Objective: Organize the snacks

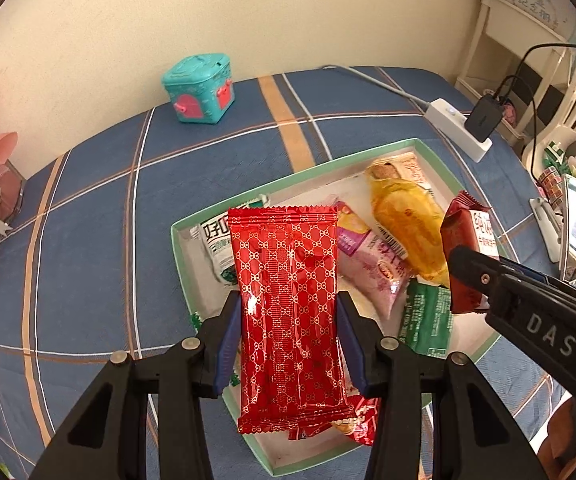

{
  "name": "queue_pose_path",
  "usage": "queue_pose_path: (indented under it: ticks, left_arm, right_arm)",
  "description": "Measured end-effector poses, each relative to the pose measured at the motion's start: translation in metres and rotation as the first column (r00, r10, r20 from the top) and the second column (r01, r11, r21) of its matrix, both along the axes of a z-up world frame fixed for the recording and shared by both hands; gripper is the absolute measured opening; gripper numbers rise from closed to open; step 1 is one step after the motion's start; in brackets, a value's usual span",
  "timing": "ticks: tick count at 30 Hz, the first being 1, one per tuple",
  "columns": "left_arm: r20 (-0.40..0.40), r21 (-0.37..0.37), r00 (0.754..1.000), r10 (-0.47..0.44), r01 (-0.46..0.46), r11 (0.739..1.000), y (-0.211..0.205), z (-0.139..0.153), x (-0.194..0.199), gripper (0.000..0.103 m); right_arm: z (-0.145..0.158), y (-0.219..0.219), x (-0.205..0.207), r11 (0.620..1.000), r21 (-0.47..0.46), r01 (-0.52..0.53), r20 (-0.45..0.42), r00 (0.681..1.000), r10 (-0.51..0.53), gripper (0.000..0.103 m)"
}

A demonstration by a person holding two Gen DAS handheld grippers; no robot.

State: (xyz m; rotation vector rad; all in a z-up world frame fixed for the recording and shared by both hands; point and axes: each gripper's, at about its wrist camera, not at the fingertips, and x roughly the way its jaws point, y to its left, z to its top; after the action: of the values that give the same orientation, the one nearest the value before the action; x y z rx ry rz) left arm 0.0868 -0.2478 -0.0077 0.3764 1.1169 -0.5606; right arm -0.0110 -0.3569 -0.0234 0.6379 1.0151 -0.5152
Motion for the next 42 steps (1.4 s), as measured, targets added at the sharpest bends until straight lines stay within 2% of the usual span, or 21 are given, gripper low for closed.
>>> queue_pose_path:
  ticks: [16,18,19,23,28,29,30,32,36,39,41,42]
  left_arm:
    - [-0.067,0.026,0.998,0.015,-0.013,1.000,0.003,-0.020,0.007,0.048]
    - [-0.070,0.026,0.997,0.020,-0.019,0.999,0.005,-0.020,0.008,0.050]
    - [-0.069,0.025,0.997,0.024,-0.023,0.999,0.006,-0.020,0.008,0.056]
    - [-0.069,0.014,0.997,0.029,-0.028,1.000,0.008,-0.016,0.008,0.065]
    - [-0.065,0.001,0.997,0.051,-0.051,0.999,0.015,-0.011,0.007,0.068]
    - [-0.062,-0.002,0.996,0.063,-0.063,0.998,0.019,-0.009,0.007,0.075]
    - [-0.059,-0.004,0.996,0.072,-0.073,0.997,0.022,-0.009,0.007,0.079]
    - [-0.049,-0.011,0.994,0.095,-0.096,0.995,0.030,-0.006,0.007,0.084]
    - [-0.034,-0.019,0.987,0.154,-0.155,0.988,0.047,-0.004,0.009,0.090]
    - [-0.013,-0.018,0.981,0.192,-0.193,0.981,0.059,-0.002,0.012,0.093]
    - [0.001,-0.013,0.978,0.210,-0.210,0.978,0.064,-0.002,0.014,0.101]
    - [0.005,-0.013,0.976,0.218,-0.218,0.976,0.066,-0.003,0.015,0.101]
  right_arm:
    - [-0.003,0.020,0.011,0.998,-0.019,-0.056,-0.036,0.998,0.056,0.042]
    - [-0.002,0.022,0.012,0.998,-0.027,-0.062,-0.036,0.997,0.061,0.042]
    - [-0.001,0.023,0.012,0.997,-0.030,-0.065,-0.036,0.997,0.064,0.042]
    - [0.001,0.024,0.012,0.997,-0.039,-0.070,-0.037,0.997,0.069,0.043]
    - [0.004,0.025,0.011,0.996,-0.054,-0.071,-0.040,0.997,0.069,0.044]
    - [0.005,0.026,0.010,0.996,-0.059,-0.073,-0.040,0.997,0.070,0.045]
    - [0.006,0.027,0.010,0.995,-0.062,-0.073,-0.039,0.997,0.070,0.046]
    - [0.007,0.028,0.009,0.995,-0.067,-0.071,-0.039,0.997,0.069,0.057]
    - [0.008,0.033,0.007,0.994,-0.080,-0.079,-0.037,0.996,0.076,0.061]
    - [0.008,0.037,0.007,0.992,-0.089,-0.085,-0.039,0.996,0.082,0.070]
    - [0.007,0.040,0.008,0.991,-0.096,-0.094,-0.039,0.995,0.091,0.075]
    - [0.007,0.041,0.009,0.990,-0.099,-0.100,-0.037,0.995,0.097,0.075]
